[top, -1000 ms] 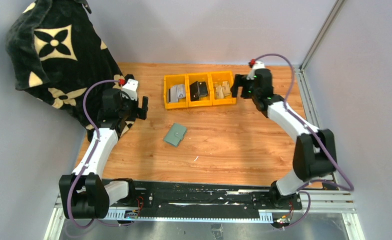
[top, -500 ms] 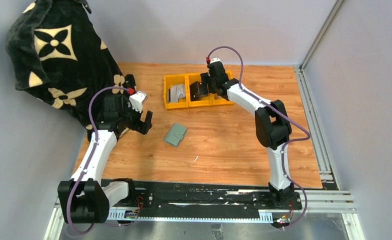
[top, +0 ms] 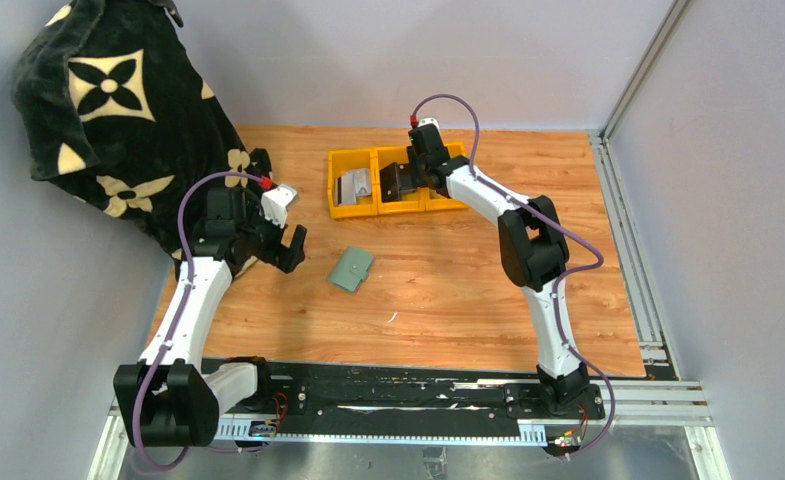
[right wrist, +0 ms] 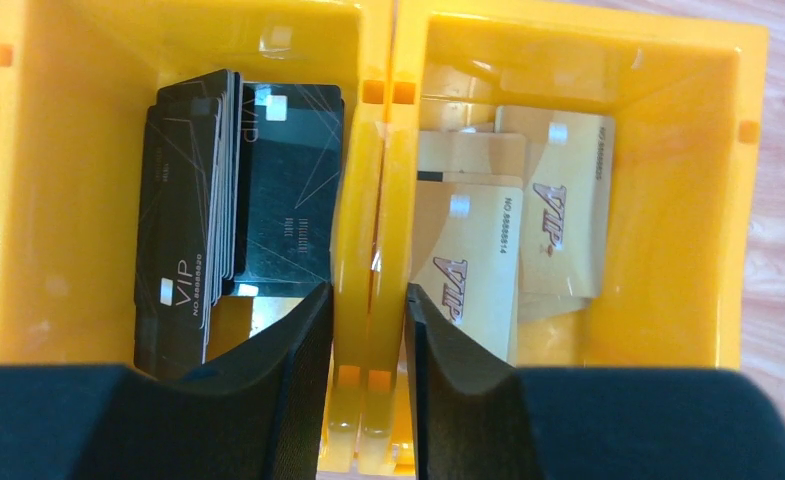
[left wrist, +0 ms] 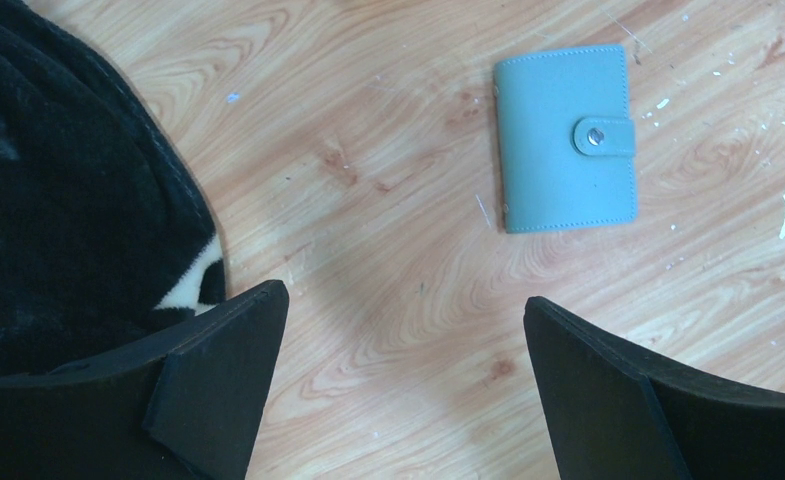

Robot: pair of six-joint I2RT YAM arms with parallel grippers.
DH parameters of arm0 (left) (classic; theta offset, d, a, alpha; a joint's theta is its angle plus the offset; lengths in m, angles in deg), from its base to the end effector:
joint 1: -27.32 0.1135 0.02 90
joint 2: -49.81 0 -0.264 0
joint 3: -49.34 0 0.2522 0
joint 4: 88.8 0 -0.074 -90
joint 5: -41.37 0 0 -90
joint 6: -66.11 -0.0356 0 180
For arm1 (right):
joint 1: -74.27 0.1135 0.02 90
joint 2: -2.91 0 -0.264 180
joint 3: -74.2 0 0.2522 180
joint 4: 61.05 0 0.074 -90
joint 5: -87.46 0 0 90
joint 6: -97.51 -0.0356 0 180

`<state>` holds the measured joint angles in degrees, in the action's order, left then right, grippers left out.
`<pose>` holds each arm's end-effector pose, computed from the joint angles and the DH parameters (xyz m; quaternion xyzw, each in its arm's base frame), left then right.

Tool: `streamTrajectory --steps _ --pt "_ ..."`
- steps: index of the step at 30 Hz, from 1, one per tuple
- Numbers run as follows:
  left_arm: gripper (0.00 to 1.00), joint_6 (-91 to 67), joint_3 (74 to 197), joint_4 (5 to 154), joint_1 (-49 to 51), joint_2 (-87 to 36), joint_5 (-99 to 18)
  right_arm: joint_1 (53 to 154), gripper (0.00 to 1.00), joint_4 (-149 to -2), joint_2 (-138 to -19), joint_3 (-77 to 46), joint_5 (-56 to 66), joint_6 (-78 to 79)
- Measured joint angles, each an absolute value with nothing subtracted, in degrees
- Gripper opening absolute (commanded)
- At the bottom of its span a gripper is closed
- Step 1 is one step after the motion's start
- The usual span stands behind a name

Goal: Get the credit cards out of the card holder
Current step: Move the storage box to the center of the board.

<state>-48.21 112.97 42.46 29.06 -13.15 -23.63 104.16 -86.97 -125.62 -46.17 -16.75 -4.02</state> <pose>0.2235 -0.0083 0.2725 0.2544 0.8789 -0.1181 0.3859 0.4586 0.2535 0.2234 -0.0826 0.8745 0.0623 0.4738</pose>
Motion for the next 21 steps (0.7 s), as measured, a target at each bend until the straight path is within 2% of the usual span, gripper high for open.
streamTrajectory --steps 5,11,21 --pt "1.0 -49.25 113.62 40.27 29.06 -12.16 -22.76 104.29 0.13 -83.76 -123.65 -41.95 -18.2 -6.27" --pt "1.0 -50.76 114.56 38.19 29.06 -10.81 -22.04 104.4 0.01 -82.1 -117.47 -32.53 -20.4 -8.78" --pt "1.0 -52.71 114.56 35.11 29.06 -10.02 -21.12 105.17 0.0 -83.08 -104.79 -15.99 -24.16 -14.45"
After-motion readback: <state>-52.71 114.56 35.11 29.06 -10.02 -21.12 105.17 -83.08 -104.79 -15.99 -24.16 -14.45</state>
